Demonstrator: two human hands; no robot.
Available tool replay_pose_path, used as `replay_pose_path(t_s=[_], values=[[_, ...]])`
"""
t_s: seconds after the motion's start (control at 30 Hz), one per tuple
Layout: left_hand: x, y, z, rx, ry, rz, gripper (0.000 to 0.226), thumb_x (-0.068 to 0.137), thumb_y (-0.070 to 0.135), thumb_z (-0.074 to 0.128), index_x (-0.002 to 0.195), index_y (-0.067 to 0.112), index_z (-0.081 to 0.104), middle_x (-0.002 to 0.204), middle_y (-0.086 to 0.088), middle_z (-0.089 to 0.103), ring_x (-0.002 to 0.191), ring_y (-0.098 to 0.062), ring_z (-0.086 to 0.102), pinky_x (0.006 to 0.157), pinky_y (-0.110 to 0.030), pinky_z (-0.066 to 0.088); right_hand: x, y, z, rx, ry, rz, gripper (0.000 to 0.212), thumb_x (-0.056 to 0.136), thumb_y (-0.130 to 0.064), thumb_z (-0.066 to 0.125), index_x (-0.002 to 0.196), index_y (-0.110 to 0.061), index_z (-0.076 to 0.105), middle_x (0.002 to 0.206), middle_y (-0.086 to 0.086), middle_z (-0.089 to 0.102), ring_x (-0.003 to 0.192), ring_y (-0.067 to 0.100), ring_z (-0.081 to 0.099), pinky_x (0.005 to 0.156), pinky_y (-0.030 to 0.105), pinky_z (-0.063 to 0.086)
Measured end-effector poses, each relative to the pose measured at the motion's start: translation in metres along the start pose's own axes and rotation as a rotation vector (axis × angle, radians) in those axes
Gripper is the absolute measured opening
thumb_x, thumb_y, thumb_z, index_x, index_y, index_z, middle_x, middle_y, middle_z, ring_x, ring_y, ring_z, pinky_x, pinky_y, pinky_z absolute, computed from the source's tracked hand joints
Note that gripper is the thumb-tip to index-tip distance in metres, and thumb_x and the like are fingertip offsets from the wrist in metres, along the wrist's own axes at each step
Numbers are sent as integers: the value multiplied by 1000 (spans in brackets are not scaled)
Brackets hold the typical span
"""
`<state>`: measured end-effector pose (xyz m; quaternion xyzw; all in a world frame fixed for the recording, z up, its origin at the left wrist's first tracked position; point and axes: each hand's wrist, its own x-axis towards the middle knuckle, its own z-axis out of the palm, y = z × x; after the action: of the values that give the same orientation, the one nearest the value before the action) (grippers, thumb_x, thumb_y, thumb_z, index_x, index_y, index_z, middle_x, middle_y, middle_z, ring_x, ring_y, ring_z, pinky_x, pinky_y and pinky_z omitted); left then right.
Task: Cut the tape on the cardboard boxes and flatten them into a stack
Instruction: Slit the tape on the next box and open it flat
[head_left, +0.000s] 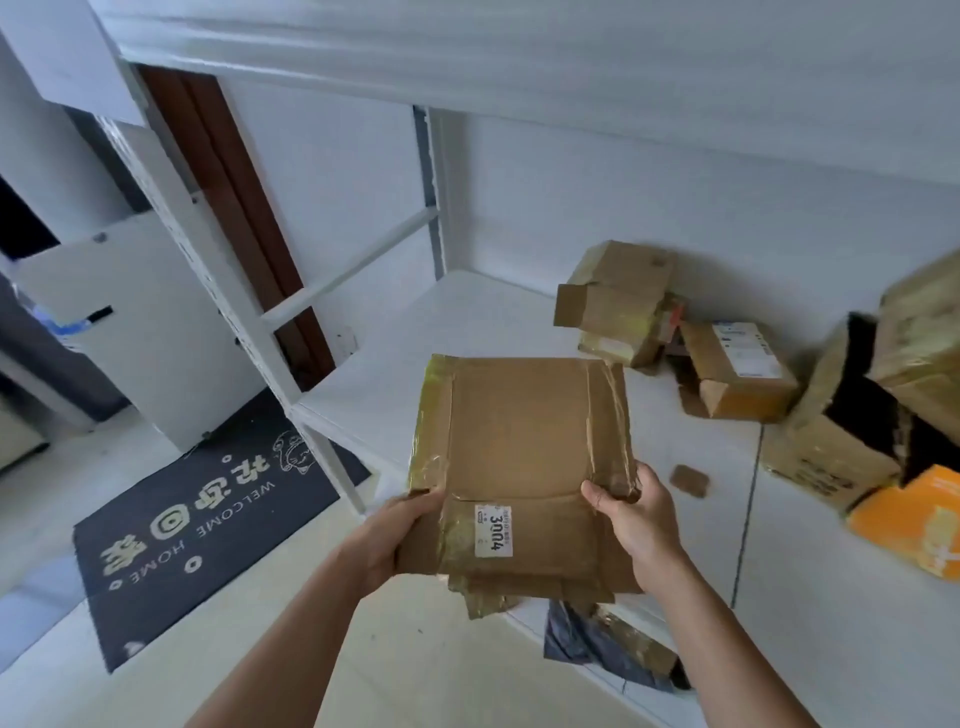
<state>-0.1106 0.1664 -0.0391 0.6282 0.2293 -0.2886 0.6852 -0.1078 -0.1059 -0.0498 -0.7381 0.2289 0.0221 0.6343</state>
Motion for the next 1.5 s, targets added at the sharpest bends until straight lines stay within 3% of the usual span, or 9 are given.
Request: replay_pose_path(t_s=[0.17, 0.3, 0.57, 0.87, 1.03, 1.17, 1.27, 1.37, 1.5], values=[[7, 23, -70, -38, -1, -74, 39, 88, 26, 70, 123, 11, 65, 116, -14, 71, 112, -32, 66, 99, -51, 51, 5, -12, 58, 81, 4, 80, 42, 81, -17, 81, 118, -15, 62, 106, -1, 71, 96, 15, 64, 84, 28, 47], [19, 45, -90, -159, 46, -80, 31, 91, 29, 68, 113, 7, 68, 101, -12, 73, 92, -31, 71, 72, -37, 59, 23, -22, 89, 151, 35, 156, 38, 80, -20, 81, 115, -17, 65, 106, -1, 70, 103, 23, 63, 100, 42, 49], [80, 84, -110, -339, 299, -24, 17, 92, 16, 69, 103, 5, 61, 87, -9, 62, 74, -22, 60, 65, -34, 54, 86, -38, 157, 196, 52, 170, 57, 79, -25, 83, 129, -15, 59, 120, 5, 67, 111, 31, 61, 103, 47, 49], [143, 121, -136, -476, 482, 27, 53, 92, -7, 59, 140, 9, 44, 100, -12, 62, 79, -23, 62, 68, -41, 55, 130, -48, 212, 247, 42, 214, 55, 84, -14, 78, 133, -11, 56, 116, 6, 61, 103, 26, 56, 96, 36, 46], [175, 136, -154, -440, 498, 22, 52, 91, -12, 57, 137, 9, 46, 99, -14, 59, 88, -28, 62, 84, -46, 54, 140, -41, 237, 150, 119, 199, 79, 86, -13, 76, 152, -16, 33, 152, 10, 41, 135, 31, 44, 110, 41, 40], [201, 141, -174, -366, 543, 33, 61, 87, -12, 61, 139, 18, 49, 114, -17, 60, 105, -35, 62, 78, -44, 55, 139, -35, 261, 84, 155, 188, 76, 87, -14, 74, 152, -15, 35, 151, 8, 43, 136, 27, 43, 111, 38, 39], [211, 146, -186, -273, 508, 27, 54, 92, 16, 67, 140, 23, 44, 126, -14, 57, 106, -34, 62, 82, -43, 57, 137, -39, 280, 46, 179, 215, 76, 88, -19, 73, 152, -17, 34, 151, 6, 44, 135, 26, 45, 112, 40, 39], [218, 153, -195, -111, 440, -20, 66, 82, 40, 77, 132, 15, 43, 115, -11, 58, 98, -29, 61, 92, -47, 55, 135, -45, 292, 18, 222, 235, 74, 89, -19, 72, 153, -16, 33, 149, 7, 45, 133, 27, 46, 111, 40, 39], [232, 154, -207, 175, 423, 42, 56, 80, 20, 81, 122, 4, 49, 113, -15, 63, 97, -29, 61, 95, -42, 53, 139, -49, 298, -55, 221, 221, 70, 92, -17, 67, 153, -15, 33, 149, 7, 46, 134, 25, 46, 111, 37, 39]])
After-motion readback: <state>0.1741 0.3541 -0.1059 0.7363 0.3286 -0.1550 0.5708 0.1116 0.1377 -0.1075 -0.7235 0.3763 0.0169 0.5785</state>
